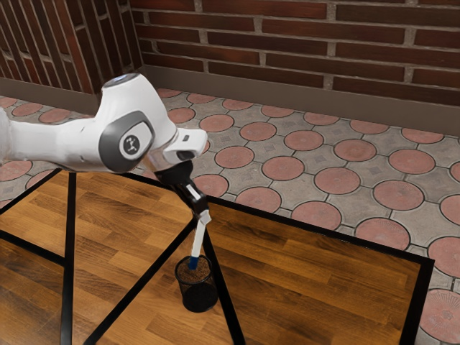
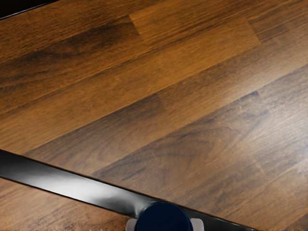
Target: Put the marker into the pen holder.
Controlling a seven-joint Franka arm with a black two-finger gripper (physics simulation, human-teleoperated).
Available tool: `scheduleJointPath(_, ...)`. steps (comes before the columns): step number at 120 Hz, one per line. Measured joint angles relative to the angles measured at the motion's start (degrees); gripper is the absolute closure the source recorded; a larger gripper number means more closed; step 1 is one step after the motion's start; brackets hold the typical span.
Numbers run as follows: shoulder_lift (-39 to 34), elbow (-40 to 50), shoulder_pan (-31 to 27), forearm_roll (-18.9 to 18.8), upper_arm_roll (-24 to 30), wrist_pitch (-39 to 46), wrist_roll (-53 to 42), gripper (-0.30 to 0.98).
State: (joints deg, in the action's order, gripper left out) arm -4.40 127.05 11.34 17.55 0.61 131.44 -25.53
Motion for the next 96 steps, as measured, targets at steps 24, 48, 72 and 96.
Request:
scheduleJointPath(24, 4.9, -0.39, -0.84, 0.46, -0.05, 0.06, 0.47, 0.78)
scheduleJointPath(48, 7.74, 0.13, -0.73, 1.56, 0.0, -0.39, 0.29, 0.5)
scheduleJointPath(72, 1.05, -9.74, 0.16, -4.81, -0.62, -10.63, -0.99, 0.2)
scheduleJointPath(96, -0.41, -27.89, -6.93, -14.63, -2.01, -27.56, -7.31, 0.08)
